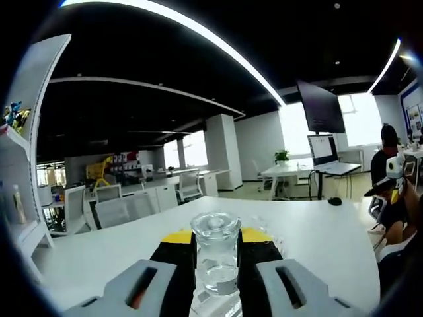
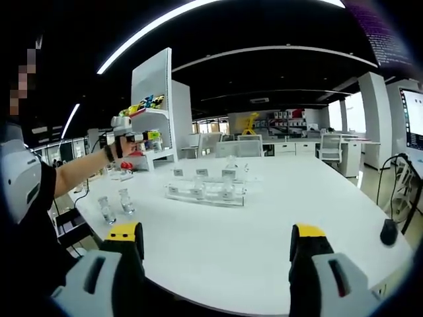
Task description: Identify the label on the chemical reagent bottle, grasp the chemical reagent bottle, and place it in the designated position on the reagent rack
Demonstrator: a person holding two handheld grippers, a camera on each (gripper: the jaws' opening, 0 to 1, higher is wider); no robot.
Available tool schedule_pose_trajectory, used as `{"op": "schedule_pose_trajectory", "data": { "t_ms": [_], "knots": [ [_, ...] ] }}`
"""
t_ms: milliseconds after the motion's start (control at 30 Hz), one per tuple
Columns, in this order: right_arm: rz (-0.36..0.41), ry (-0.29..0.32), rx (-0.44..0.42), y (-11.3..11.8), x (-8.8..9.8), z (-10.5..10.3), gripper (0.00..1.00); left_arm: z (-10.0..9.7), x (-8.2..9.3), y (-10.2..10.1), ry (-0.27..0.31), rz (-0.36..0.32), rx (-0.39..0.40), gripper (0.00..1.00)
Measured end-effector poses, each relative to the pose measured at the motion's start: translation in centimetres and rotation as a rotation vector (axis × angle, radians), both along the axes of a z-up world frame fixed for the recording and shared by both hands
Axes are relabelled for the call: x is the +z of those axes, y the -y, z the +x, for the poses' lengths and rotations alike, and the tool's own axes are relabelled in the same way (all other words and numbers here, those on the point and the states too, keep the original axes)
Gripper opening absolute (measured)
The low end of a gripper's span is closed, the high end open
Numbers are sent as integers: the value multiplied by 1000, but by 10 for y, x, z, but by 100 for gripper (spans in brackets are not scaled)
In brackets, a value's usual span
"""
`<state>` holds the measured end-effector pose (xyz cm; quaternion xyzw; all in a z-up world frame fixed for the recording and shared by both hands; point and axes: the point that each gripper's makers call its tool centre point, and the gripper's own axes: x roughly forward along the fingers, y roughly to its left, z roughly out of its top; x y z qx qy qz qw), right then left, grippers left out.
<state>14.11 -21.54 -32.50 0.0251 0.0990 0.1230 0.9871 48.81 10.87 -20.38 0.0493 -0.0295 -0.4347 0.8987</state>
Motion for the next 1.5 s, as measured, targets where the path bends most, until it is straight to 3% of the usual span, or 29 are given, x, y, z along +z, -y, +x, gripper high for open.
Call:
{"op": "schedule_pose_trajectory", "data": {
  "t_ms": [300, 600, 1133, 1500],
  "knots": [
    [-2, -11, -16, 4, -3, 3, 88, 26, -11, 10, -28, -6, -11, 23],
    [-4, -39, -12, 1, -12, 11, 88, 53, -12, 16, -21, -13, -3, 23],
    [-17, -67, -25, 3, -16, 20, 88, 77, -48, 37, -55, 4, -32, 23],
    [-13, -79, -25, 3, -21, 22, 88, 88, -78, 40, -99, 3, -35, 23]
  ]
}}
